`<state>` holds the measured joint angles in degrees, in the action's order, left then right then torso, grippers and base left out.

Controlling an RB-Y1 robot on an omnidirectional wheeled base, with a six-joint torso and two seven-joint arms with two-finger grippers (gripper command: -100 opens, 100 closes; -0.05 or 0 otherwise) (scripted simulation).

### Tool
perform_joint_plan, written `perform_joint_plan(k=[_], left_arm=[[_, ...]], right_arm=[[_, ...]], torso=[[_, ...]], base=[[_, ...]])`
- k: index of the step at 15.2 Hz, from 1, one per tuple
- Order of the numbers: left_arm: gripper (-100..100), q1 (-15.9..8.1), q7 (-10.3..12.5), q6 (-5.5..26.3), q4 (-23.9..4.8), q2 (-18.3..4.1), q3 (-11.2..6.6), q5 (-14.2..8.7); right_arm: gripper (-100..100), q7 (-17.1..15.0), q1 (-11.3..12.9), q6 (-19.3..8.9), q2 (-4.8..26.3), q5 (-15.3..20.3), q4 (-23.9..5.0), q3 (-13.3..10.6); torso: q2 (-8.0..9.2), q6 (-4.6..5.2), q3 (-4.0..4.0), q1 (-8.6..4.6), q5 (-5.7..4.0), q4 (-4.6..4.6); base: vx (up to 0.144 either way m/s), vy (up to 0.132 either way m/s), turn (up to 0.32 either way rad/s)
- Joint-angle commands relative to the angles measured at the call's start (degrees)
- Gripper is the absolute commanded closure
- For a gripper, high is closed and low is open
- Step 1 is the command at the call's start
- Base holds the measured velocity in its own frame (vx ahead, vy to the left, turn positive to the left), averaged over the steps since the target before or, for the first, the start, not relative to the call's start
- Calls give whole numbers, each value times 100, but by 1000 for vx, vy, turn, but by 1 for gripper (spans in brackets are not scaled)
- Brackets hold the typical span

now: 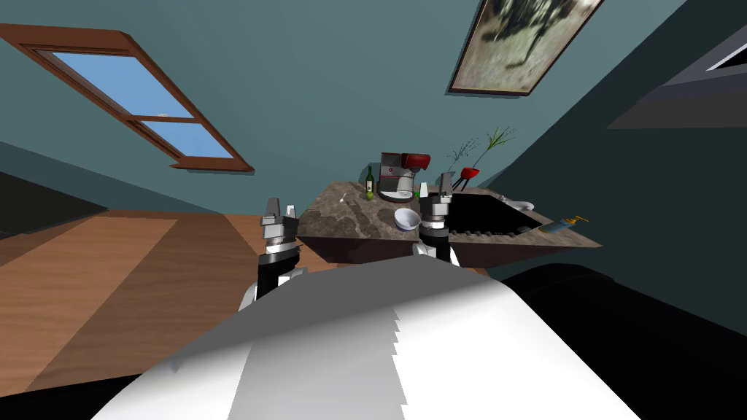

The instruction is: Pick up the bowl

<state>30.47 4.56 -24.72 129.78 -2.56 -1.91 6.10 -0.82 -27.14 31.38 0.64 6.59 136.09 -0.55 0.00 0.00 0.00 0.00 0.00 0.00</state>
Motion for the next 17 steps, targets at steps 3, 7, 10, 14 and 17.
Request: perform_joint_plan(k=[3, 7, 10, 14, 17], left_arm=[[0, 0, 0, 0, 0, 0, 0, 0], [0, -1, 0, 0, 0, 1, 1, 0], [0, -1, 0, 0, 0, 1, 1, 0], [0, -1, 0, 0, 0, 1, 1, 0], [0, -1, 0, 0, 0, 1, 1, 0]], right_arm=[[-100, 14, -4, 22, 372, 67, -96, 42], [-100, 49, -23, 80, 918, 234, -329, 135], [-100, 66, -31, 106, 1182, 310, -436, 176], [-100, 107, -47, 162, 1687, 487, -692, 275], [-100, 131, -55, 193, 1964, 587, -841, 331]], torso=[[5, 0, 3, 5, 1, 1], [17, 0, 10, 21, 4, 4], [19, 0, 11, 23, 5, 4], [17, 0, 10, 26, 5, 3], [19, -1, 11, 30, 7, 4]], base=[[-17, 21, 1], [-40, 55, 2], [-42, 58, 4], [-37, 66, 10], [-42, 69, 10]])
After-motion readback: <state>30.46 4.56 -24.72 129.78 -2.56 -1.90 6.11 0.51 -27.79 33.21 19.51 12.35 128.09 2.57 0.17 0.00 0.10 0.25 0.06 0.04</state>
